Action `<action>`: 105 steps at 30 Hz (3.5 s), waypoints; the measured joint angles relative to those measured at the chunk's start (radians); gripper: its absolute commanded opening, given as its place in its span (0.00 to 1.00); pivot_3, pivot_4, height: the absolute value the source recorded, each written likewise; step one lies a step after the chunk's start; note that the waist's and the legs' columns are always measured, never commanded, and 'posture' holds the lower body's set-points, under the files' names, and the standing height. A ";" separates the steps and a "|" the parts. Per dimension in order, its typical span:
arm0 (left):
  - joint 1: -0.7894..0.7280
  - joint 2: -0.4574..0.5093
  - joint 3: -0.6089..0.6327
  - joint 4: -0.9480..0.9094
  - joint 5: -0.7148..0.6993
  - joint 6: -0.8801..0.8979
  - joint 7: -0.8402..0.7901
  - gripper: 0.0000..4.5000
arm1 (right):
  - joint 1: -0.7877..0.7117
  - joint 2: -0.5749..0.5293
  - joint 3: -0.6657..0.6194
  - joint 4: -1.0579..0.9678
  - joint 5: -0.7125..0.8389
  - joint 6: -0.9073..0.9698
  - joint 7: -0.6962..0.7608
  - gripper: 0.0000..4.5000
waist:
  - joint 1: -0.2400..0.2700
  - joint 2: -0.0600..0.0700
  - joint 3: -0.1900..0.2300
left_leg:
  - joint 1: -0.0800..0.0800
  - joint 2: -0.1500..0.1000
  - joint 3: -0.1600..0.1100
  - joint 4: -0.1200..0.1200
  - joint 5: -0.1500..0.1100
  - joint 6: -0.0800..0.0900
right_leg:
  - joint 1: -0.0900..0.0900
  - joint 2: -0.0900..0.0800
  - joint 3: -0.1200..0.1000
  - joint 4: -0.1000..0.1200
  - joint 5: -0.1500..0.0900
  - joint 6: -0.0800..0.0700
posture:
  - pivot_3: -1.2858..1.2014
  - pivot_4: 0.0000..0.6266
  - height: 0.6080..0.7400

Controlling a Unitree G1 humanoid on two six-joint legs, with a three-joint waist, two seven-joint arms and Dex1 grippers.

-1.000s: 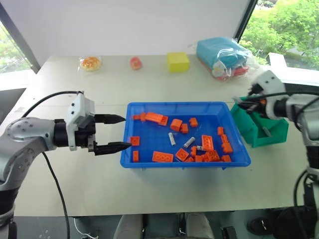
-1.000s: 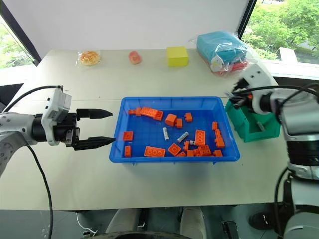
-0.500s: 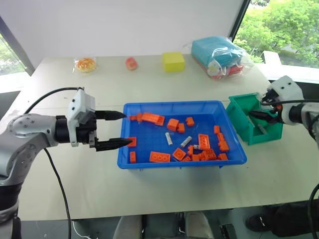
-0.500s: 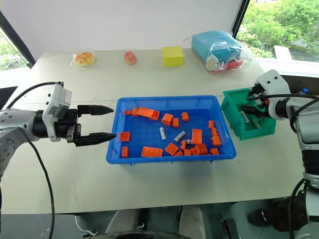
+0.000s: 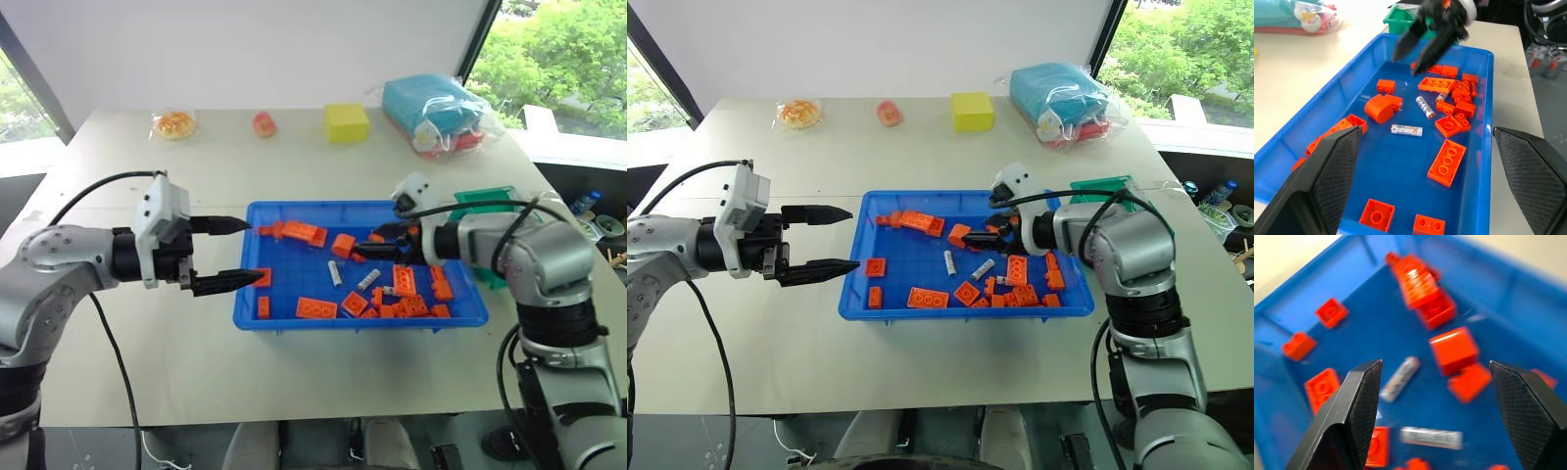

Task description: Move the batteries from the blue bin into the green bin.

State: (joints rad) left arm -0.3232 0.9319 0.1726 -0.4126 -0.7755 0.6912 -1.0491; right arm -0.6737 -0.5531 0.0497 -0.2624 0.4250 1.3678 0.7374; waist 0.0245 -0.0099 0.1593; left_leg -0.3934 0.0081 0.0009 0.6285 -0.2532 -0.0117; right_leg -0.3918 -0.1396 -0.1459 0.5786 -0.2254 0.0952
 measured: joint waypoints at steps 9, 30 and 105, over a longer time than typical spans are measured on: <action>0.004 0.001 0.001 -0.004 0.000 0.001 0.009 1.00 | 0.029 0.087 0.177 0.092 -0.013 -0.069 -0.055 0.79 | -0.013 0.000 0.000 | 0.000 0.004 0.000 -0.001 0.001 0.002 | -0.001 0.004 0.000 0.001 0.000 0.000 | 0.52 0.24 0.74; 0.004 0.004 0.007 -0.019 0.000 0.004 0.012 1.00 | -0.015 0.154 0.258 0.227 -0.086 -0.252 -0.061 0.01 | -0.012 0.001 0.001 | 0.000 0.005 0.001 -0.001 0.002 0.003 | -0.002 0.006 0.001 0.001 0.002 -0.003 | 0.52 0.24 0.74; -0.045 -0.027 0.013 -0.027 0.002 0.024 0.062 1.00 | -0.233 -0.011 0.403 0.822 -0.518 -1.287 0.684 0.02 | -0.014 -0.002 -0.001 | 0.003 0.009 0.021 0.000 0.003 0.001 | -0.002 0.006 0.005 0.002 0.009 -0.007 | 0.52 0.24 0.74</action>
State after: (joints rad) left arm -0.3681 0.9050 0.1856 -0.4393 -0.7739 0.7150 -0.9875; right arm -0.9069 -0.5642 0.4523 0.5593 -0.0926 0.0805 1.4216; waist 0.0103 -0.0122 0.1585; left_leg -0.3904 0.0170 0.0224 0.6290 -0.2505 -0.0109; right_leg -0.3936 -0.1334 -0.1405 0.5810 -0.2167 0.0878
